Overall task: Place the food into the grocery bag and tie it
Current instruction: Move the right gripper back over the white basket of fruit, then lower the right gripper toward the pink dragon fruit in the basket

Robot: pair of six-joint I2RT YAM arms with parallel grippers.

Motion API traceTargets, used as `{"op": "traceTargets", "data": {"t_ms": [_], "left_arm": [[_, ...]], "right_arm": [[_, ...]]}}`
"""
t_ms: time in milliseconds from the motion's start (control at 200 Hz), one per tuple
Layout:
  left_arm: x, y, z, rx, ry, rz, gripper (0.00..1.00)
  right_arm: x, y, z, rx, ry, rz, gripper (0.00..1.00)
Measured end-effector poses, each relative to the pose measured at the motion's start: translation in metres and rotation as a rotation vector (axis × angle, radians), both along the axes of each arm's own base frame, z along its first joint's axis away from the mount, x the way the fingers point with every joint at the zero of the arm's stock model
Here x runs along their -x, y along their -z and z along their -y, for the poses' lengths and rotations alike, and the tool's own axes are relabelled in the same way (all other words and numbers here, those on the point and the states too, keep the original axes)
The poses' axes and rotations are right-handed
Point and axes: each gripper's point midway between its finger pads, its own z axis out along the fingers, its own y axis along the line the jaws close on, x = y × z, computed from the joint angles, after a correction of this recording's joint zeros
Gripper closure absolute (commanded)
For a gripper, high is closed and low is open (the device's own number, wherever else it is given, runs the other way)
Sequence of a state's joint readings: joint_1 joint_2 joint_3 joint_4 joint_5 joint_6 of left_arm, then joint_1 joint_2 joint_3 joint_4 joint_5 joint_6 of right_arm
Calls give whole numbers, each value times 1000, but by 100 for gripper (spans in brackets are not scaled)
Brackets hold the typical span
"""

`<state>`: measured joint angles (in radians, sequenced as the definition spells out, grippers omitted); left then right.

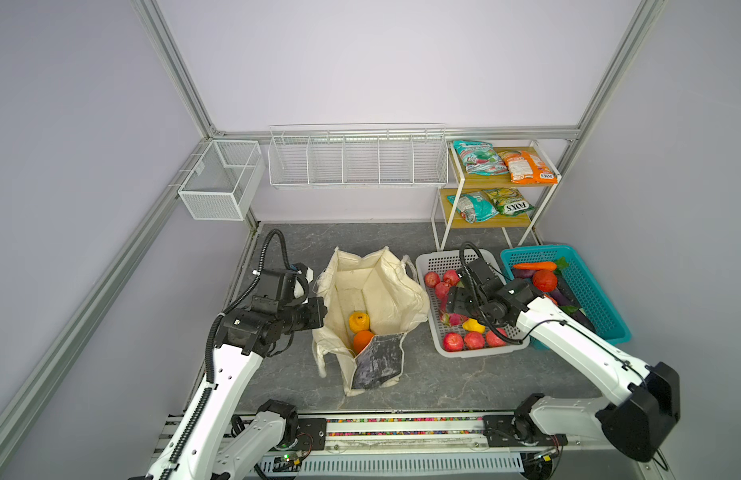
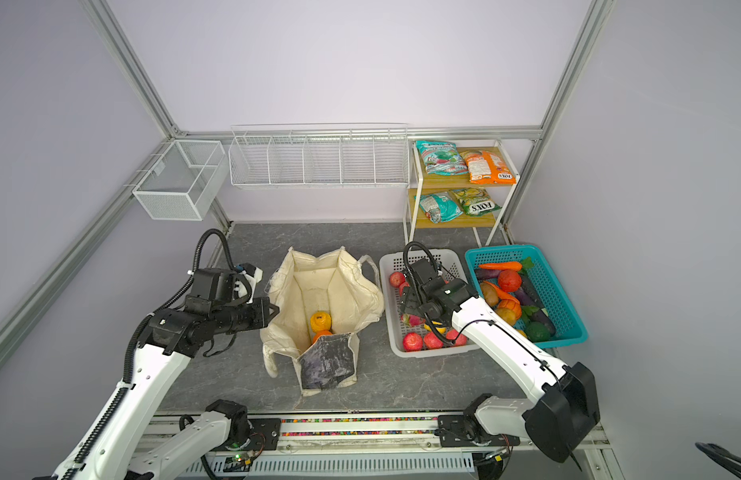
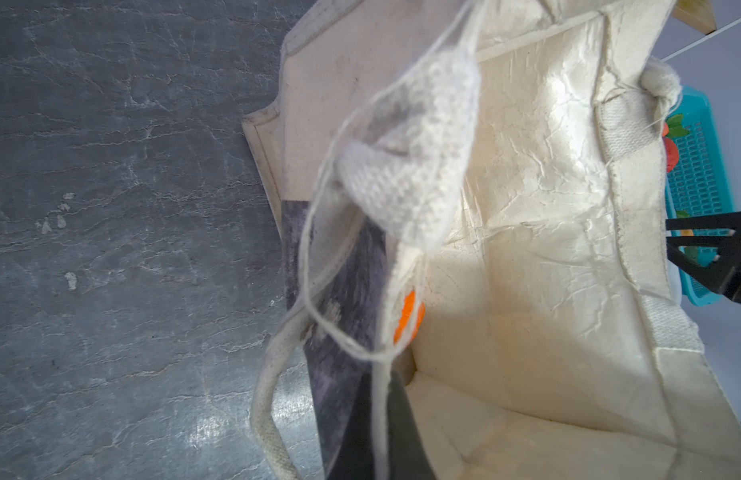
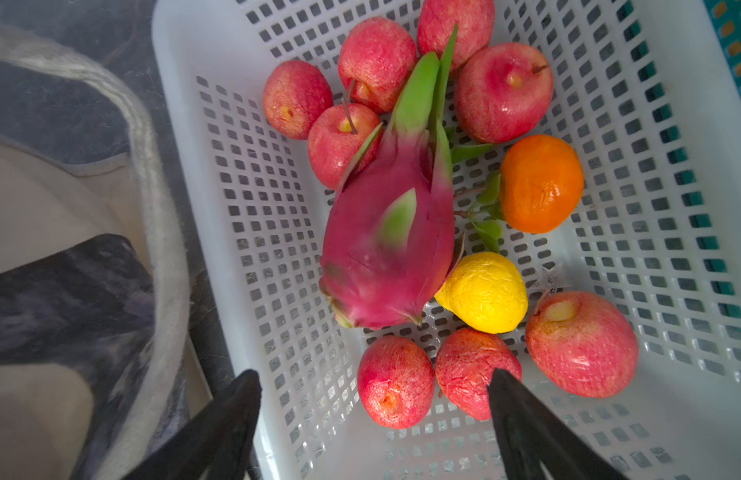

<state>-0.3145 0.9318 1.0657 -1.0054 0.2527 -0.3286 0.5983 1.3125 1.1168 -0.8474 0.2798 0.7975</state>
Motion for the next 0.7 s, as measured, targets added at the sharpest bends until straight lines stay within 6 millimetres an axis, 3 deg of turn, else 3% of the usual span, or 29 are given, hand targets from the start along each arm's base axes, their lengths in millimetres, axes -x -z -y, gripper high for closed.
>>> {"op": "traceTargets", "data": {"t_ms": [555, 705], "left_arm": [[-3, -2, 3, -2, 9, -34, 100], [-4, -4, 4, -4, 14, -29, 100]], "right_arm": [[-7, 18, 15, -15, 142, -58, 11], [-12, 34, 14, 13, 147, -98, 11]]}}
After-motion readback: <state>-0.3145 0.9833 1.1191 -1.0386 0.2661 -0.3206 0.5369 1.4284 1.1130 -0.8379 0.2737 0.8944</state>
